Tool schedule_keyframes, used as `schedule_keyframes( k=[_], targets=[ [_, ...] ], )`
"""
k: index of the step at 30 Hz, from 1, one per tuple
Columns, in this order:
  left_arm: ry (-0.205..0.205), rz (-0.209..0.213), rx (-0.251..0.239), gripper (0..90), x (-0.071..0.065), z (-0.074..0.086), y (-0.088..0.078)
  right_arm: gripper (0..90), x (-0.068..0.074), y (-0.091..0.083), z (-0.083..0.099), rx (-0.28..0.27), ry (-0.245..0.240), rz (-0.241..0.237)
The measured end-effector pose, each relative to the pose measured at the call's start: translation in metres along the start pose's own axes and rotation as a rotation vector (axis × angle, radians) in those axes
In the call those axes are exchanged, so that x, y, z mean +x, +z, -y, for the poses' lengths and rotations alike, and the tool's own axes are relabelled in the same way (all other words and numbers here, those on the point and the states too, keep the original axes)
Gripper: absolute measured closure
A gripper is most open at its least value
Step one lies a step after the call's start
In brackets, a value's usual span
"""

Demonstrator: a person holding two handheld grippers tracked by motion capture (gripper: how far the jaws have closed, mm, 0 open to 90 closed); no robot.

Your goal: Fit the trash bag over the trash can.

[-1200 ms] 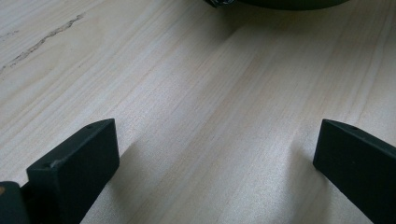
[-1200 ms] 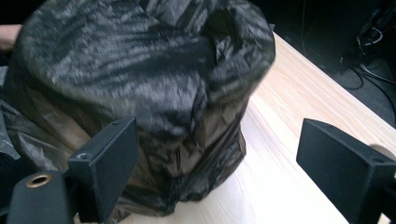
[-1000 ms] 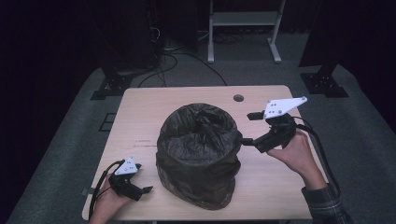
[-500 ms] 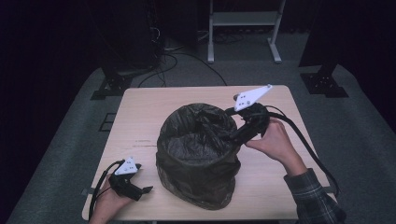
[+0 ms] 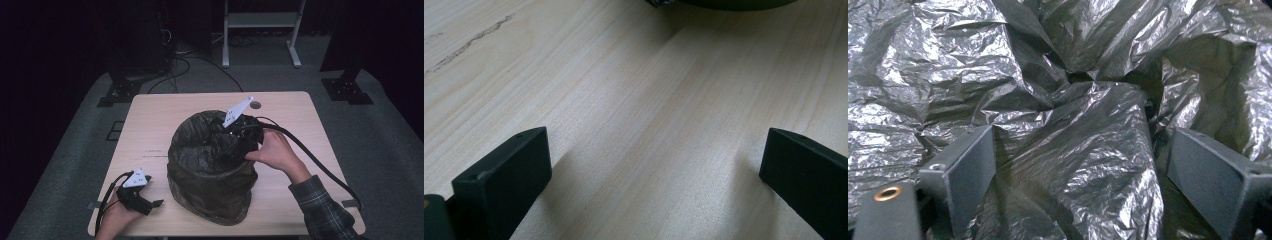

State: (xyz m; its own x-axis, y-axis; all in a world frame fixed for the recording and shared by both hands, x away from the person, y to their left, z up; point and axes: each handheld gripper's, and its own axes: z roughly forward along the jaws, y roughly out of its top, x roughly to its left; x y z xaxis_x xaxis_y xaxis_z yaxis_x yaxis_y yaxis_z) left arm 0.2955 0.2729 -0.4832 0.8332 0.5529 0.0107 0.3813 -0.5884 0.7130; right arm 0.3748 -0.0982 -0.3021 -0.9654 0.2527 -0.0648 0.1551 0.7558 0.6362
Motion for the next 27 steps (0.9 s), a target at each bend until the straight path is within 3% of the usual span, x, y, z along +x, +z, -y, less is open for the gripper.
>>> schedule_keyframes(
  k=[7,13,23,26,27],
  targets=[
    [0.001,0.001,0.0,0.0,0.0,0.0,0.0,11.7,-0.001,0.003,-0.002,0.033,0.015,-0.038],
    [0.002,0.002,0.001,0.0,0.0,0.0,0.0,11.6,0.003,0.016,-0.011,0.131,0.0,-0.031],
    [0.002,0.004,-0.002,0.0,0.0,0.0,0.0,12.6,0.006,0.033,-0.01,0.222,0.002,-0.051],
    [0.001,0.004,-0.002,0.0,0.0,0.0,0.0,12.5,0.006,0.037,-0.01,0.301,-0.002,-0.061],
    [0.002,0.005,-0.001,0.0,0.0,0.0,0.0,12.5,0.007,0.037,-0.011,0.305,-0.004,-0.057]
  ],
)
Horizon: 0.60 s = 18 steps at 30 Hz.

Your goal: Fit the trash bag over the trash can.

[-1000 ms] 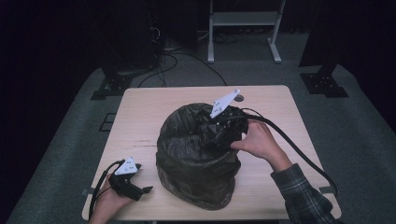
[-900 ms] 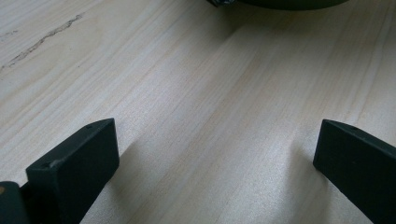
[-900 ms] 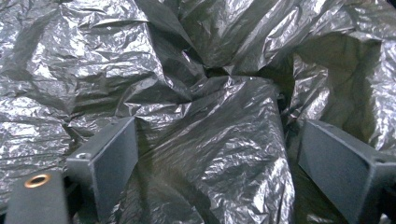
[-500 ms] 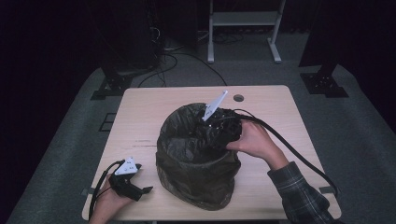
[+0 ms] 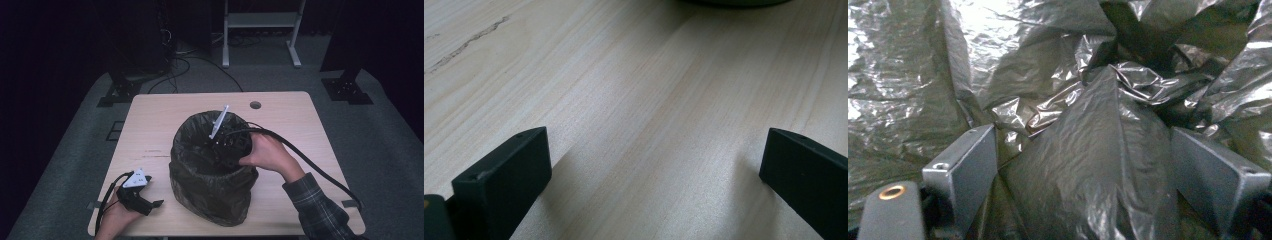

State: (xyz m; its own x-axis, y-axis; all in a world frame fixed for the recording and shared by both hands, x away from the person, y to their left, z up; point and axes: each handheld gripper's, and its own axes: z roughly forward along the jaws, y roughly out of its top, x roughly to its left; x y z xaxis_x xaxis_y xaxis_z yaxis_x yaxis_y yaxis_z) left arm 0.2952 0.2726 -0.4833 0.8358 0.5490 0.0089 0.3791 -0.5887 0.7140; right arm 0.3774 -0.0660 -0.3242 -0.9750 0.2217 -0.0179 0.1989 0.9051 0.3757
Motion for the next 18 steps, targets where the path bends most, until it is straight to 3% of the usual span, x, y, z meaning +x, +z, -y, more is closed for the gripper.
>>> schedule_keyframes(
  k=[5,11,13,15,18],
  targets=[
    [0.001,0.001,0.0,0.0,0.0,0.0,0.0,12.1,0.002,-0.007,-0.001,-0.079,-0.01,0.029],
    [0.001,0.001,0.0,0.0,0.0,0.0,0.0,11.1,0.003,-0.042,-0.006,-0.22,-0.02,0.044],
    [0.001,0.001,0.0,0.0,0.0,0.0,0.0,10.4,0.004,-0.049,-0.013,-0.245,-0.034,0.083],
    [0.001,0.001,0.0,0.0,0.0,0.0,0.0,10.4,0.005,-0.051,-0.021,-0.268,-0.044,0.092],
    [0.002,0.002,0.001,0.0,0.0,0.0,0.0,10.2,0.004,-0.046,-0.035,-0.259,-0.047,0.112]
  ],
)
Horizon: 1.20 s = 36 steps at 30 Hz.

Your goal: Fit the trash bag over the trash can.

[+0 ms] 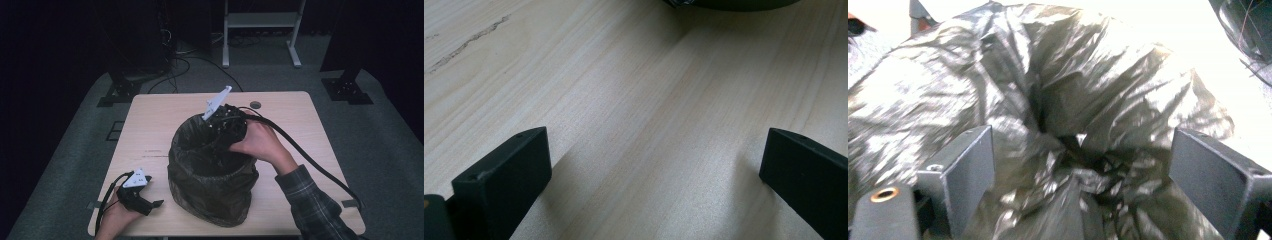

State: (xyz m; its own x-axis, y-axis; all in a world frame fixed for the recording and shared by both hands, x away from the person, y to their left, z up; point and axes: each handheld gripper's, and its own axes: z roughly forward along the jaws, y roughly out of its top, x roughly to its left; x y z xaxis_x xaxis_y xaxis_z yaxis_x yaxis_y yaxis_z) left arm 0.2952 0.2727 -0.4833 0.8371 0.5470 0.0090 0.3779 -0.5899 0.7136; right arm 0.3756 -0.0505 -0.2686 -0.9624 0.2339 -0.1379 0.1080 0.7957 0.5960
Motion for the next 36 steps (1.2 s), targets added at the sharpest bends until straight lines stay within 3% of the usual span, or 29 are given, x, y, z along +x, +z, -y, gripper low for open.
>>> schedule_keyframes(
  k=[10,15,25,28,36],
  targets=[
    [0.001,0.002,-0.001,0.0,0.0,0.0,0.0,10.5,-0.006,0.045,-0.015,0.046,0.03,-0.038],
    [0.002,0.002,-0.001,0.0,0.0,0.0,0.0,11.7,-0.008,0.066,-0.013,0.125,0.055,-0.076],
    [0.004,0.001,0.0,0.0,0.0,0.0,0.0,11.9,-0.007,0.087,-0.012,0.245,0.052,-0.13],
    [0.004,0.002,0.0,0.0,0.0,0.0,0.0,11.9,-0.004,0.084,-0.017,0.249,0.033,-0.108],
    [0.007,0.003,0.001,0.0,0.0,0.0,0.0,11.9,0.014,0.041,-0.025,0.134,-0.008,-0.097]
  ],
)
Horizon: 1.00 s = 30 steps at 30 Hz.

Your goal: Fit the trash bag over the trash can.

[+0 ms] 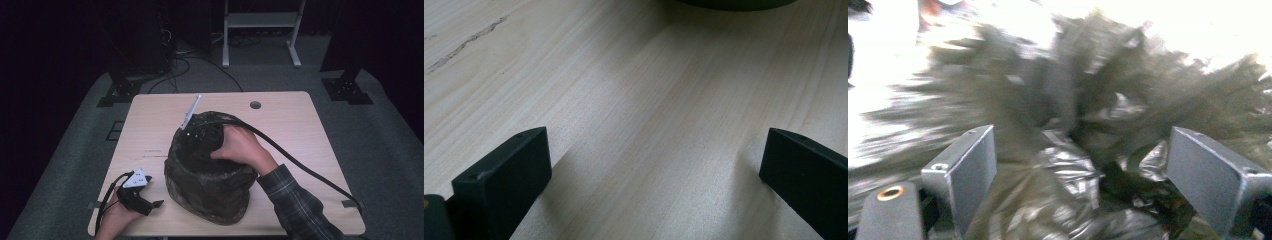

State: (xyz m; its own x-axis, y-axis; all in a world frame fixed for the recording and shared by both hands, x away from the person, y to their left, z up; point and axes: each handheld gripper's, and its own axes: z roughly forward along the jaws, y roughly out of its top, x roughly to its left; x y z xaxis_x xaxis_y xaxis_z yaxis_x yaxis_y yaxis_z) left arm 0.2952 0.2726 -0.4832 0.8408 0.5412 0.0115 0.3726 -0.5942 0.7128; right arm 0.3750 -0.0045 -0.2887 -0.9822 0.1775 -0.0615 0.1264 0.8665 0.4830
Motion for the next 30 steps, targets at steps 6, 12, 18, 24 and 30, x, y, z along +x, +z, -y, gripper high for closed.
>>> schedule_keyframes(
  k=[6,12,18,24,30],
  targets=[
    [0.0,0.0,0.0,0.0,0.0,0.0,0.0,11.9,0.021,0.006,0.004,0.014,-0.044,-0.027],
    [0.001,0.0,0.0,0.0,0.0,0.0,0.0,12.5,0.023,0.028,0.006,0.046,-0.026,-0.076],
    [0.001,0.001,0.0,0.0,0.0,0.0,0.0,12.4,0.021,0.023,0.005,0.031,-0.026,-0.067],
    [0.0,0.001,0.0,0.0,0.0,0.0,0.0,12.4,0.012,0.001,0.009,-0.038,-0.008,-0.044],
    [0.001,0.001,0.0,0.0,0.0,0.0,0.0,12.3,0.006,-0.022,0.015,-0.084,0.004,-0.008]
  ],
)
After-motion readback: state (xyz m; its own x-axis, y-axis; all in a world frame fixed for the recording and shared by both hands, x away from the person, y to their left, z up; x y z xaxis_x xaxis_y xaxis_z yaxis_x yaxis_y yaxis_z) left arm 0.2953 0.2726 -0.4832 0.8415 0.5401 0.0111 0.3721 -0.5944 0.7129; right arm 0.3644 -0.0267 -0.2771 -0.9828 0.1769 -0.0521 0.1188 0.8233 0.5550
